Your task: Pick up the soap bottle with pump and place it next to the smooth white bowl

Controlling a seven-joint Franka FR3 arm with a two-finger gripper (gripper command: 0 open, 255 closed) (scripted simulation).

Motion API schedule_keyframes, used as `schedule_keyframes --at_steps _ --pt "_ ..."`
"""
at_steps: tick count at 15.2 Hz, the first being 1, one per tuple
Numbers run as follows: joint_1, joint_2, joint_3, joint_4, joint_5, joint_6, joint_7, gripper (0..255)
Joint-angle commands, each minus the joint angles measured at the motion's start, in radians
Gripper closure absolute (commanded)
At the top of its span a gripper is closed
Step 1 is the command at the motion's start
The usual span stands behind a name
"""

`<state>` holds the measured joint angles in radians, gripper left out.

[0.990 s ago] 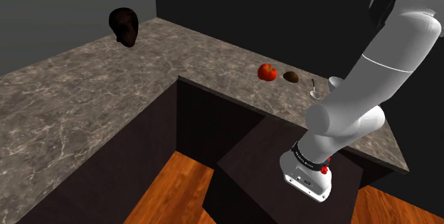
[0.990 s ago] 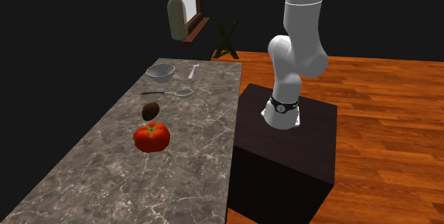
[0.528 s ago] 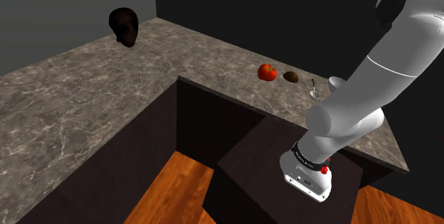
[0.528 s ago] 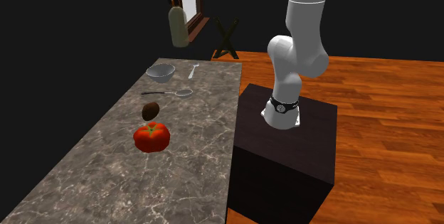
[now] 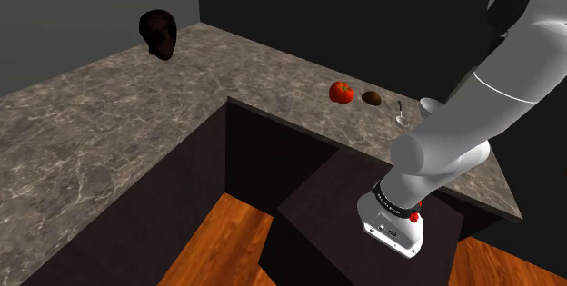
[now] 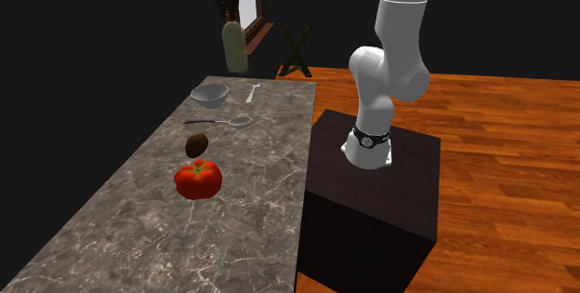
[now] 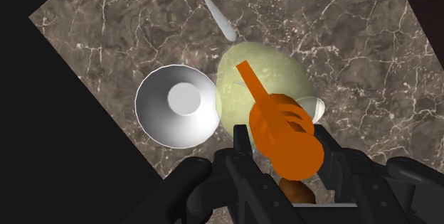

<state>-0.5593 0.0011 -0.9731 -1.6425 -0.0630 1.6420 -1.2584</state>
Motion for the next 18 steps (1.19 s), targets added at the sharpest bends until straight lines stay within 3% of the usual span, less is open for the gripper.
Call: schedule_keyframes --at_steps 1,18 --pt "0.003 -0.01 0.003 -0.035 -0.008 0.03 0.008 255" --pt "0.001 -0.008 0.0 -0.262 -0.01 0.258 0.02 255"
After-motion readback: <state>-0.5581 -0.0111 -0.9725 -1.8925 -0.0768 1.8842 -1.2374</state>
